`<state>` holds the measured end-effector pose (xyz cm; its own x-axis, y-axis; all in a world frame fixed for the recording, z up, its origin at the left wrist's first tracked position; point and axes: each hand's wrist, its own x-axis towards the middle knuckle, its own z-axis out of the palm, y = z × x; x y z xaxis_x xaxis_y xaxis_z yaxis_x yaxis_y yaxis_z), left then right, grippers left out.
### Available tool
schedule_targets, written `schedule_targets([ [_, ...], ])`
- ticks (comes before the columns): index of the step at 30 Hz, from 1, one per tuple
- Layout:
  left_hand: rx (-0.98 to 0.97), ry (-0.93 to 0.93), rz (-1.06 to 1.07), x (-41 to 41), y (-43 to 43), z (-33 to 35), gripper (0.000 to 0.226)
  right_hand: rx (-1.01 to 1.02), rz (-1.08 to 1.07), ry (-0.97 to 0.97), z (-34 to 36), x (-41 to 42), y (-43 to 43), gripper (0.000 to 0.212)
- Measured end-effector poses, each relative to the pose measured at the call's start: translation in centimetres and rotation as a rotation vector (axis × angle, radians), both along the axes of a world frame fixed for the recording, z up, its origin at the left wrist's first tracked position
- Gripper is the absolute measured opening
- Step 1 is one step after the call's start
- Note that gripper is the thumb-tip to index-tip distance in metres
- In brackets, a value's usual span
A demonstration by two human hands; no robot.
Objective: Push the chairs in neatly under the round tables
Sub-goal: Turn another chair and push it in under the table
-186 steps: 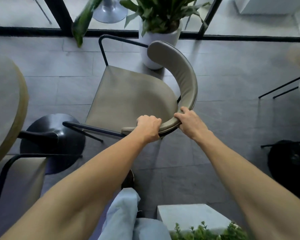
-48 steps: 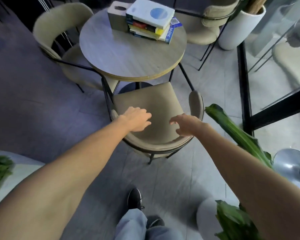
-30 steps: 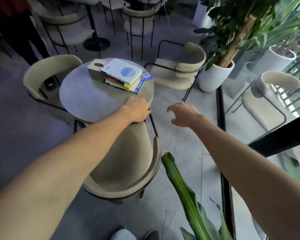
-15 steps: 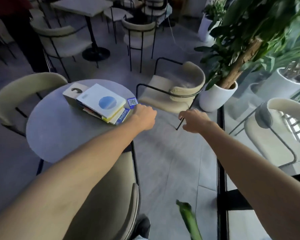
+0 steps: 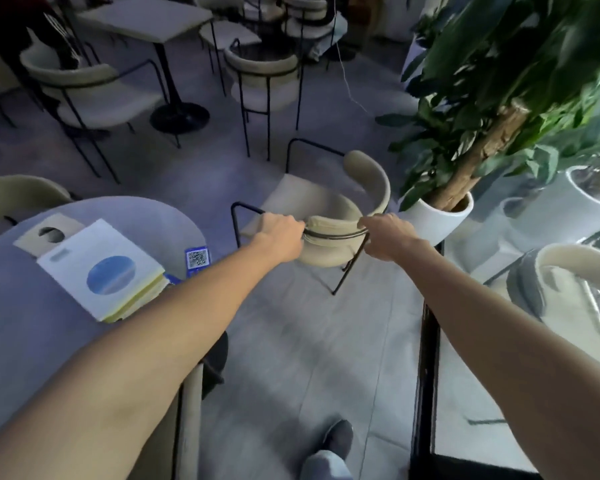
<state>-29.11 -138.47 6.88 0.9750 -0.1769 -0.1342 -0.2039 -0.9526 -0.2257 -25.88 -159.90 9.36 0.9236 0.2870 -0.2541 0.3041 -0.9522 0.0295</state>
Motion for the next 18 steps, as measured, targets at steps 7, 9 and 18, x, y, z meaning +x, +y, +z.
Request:
schedule_targets([
  [7, -0.154, 0.07, 0.198, 9.7, -7.8, -3.2, 0.03, -0.098, 0.116, 0.059, -2.8, 11.6, -5.4, 0.05],
  [9, -0.162, 0.083, 0.226, 12.1, -9.5, -4.5, 0.031, -0.119, 0.164, 0.073, -4.1, 14.9, -6.2, 0.05],
  [18, -0.086, 0.252, 0.299, 23.0, -13.7, -12.5, 0.042, -0.212, 0.305, 0.158, -11.4, 28.1, -9.8, 0.055],
])
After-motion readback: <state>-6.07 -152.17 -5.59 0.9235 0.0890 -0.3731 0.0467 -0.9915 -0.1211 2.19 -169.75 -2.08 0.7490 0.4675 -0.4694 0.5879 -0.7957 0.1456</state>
